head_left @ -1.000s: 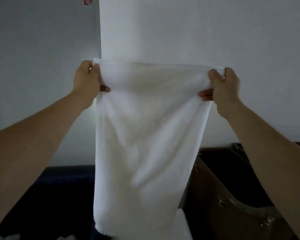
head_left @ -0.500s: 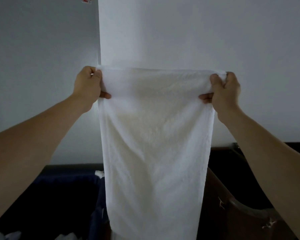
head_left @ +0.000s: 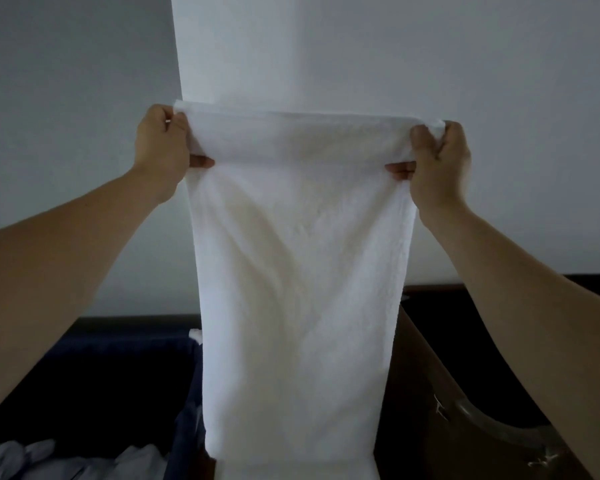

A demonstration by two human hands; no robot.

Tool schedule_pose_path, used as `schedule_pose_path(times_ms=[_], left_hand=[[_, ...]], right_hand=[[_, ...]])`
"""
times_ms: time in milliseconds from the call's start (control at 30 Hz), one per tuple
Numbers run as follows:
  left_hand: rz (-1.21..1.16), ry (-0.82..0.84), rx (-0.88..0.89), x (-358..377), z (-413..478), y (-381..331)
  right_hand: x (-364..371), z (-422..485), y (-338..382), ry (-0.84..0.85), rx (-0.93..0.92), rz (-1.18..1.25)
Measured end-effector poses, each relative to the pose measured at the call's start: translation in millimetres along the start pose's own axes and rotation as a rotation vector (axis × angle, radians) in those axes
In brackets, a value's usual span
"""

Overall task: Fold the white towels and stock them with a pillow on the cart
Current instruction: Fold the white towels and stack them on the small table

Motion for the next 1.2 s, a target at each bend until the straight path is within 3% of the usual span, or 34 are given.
schedule_pose_path(times_ms=[300,600,967,1200], left_hand=[[-0.15,-0.044,0.011,-21,-44,-19],[-0.202,0.071,-0.155,-83,-151,5],[-0.037,0.189,-0.383,-185,-317,19],[0.24,0.444,-0.573,-199,-374,73]], right_hand=[[-10,-7,12,0.062,-0.038,0.047],[-60,-113,29,0.144,0.06,-0.03],[-147,-283,103,0.276,0.191,-0.35],[-166,-338,64,0.469,0.425,-0.528]])
Point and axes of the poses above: each hand's wrist, its own z-axis towards the middle knuckle, its own x-axis out of the palm, y = z × x, the point moved 3 cm from there along z, towards the middle knuckle, and after that the axes turned 2 degrees about -x, right-handed, at the moved point
